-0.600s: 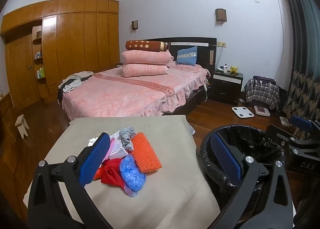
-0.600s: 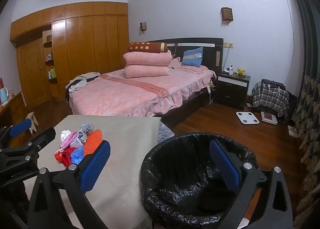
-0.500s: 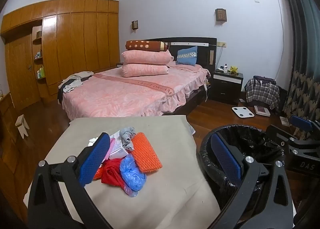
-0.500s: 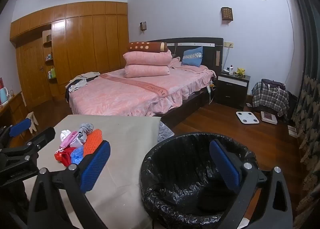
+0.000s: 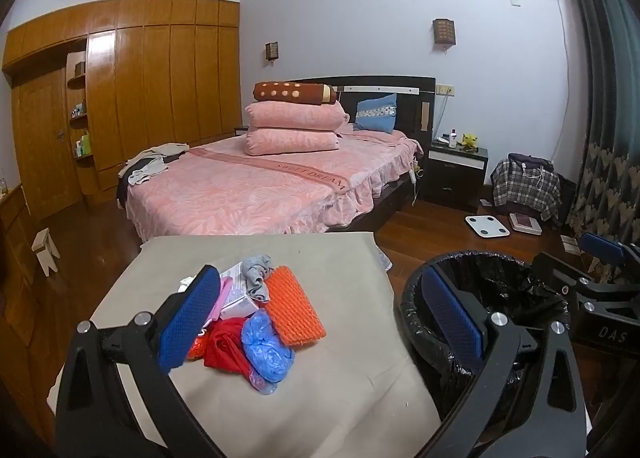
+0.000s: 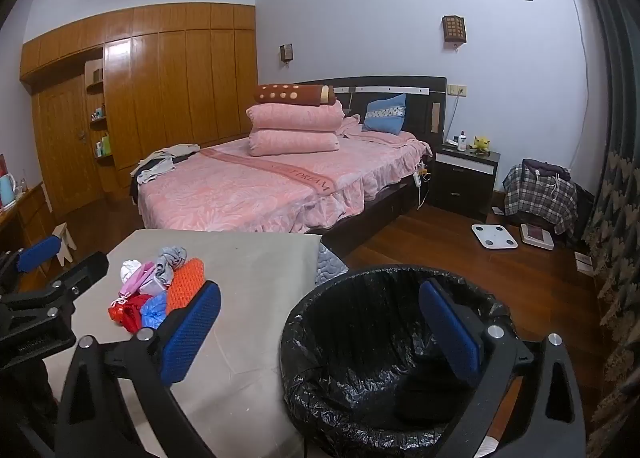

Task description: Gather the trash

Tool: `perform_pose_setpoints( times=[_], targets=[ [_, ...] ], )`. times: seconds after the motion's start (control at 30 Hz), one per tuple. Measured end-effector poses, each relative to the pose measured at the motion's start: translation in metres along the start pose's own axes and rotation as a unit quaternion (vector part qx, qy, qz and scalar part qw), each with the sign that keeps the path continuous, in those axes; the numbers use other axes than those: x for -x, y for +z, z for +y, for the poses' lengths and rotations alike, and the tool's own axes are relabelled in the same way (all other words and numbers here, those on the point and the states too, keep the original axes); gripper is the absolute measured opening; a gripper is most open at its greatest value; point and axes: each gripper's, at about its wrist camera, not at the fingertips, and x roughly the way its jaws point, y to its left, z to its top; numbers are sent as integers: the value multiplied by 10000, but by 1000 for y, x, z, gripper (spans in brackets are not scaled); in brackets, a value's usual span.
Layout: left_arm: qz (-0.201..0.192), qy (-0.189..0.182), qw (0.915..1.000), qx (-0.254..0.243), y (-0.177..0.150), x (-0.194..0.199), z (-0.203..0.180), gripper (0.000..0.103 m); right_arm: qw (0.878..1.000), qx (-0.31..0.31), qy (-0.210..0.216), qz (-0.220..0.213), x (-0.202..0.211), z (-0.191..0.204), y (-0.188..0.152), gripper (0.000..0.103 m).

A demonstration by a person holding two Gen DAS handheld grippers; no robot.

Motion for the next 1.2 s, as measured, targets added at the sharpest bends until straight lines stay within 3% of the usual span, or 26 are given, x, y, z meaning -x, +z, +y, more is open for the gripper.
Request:
perform_pose_setpoints(
  times=[1.2],
  targets=[
    [-9,-2,10000,20,2,5,2,98,10000,5,-5,9,0,2,1,97]
  ],
)
